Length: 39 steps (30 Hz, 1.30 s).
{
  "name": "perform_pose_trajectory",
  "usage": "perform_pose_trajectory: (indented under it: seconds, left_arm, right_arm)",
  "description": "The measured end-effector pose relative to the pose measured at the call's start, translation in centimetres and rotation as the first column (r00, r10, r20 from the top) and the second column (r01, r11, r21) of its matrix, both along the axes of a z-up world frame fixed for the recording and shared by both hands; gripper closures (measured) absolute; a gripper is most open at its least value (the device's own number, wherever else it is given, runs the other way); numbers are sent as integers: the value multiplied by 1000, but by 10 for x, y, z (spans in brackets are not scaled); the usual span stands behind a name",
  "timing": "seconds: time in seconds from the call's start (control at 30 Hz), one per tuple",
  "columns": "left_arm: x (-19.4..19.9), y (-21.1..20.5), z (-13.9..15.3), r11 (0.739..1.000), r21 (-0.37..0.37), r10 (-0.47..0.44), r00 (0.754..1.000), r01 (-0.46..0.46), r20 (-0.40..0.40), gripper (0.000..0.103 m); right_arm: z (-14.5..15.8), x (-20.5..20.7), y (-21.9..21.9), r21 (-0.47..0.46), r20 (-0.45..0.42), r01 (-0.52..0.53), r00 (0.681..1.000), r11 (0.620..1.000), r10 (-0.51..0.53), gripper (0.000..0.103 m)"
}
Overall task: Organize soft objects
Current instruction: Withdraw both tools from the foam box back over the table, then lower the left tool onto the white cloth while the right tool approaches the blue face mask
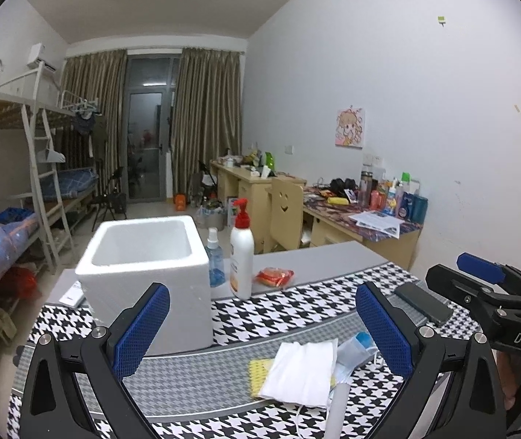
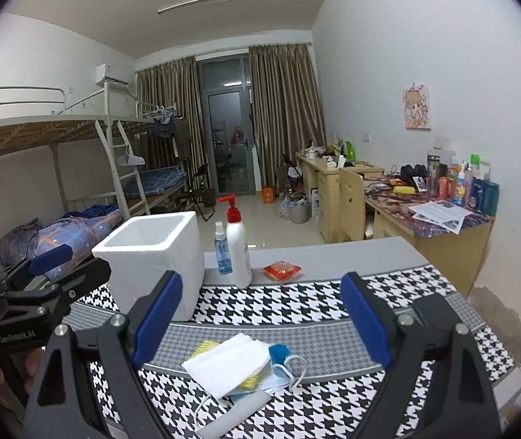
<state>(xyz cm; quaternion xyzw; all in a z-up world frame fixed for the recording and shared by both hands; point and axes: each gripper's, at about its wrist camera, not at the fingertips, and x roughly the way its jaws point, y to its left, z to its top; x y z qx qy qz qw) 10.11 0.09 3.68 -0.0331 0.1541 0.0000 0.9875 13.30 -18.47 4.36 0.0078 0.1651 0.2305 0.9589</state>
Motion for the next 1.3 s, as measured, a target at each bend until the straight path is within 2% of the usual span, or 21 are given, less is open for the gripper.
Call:
perform_pose_trajectory:
  seconds: [0.37, 0.7, 1.07, 1.3]
  left_arm:
    - [16, -9, -32, 1000, 17, -18, 998, 19, -61, 1]
    - [34, -8, -54, 999, 13, -31, 992, 32, -124, 1]
    - [51, -14, -74, 997, 9, -75, 976, 79, -206, 1]
    - [61, -21, -88, 994, 33, -94, 962, 106, -257, 1]
  right_arm:
    - [-20, 3, -8, -13, -13, 53, 998, 998, -53, 12]
    - [-45, 23, -9, -30, -105, 69, 992, 997, -71, 12]
    - [-65, 36, -8, -57, -141, 75, 986, 995, -83, 12]
    - [-82, 47, -7, -83, -189, 61, 979, 995, -75, 12]
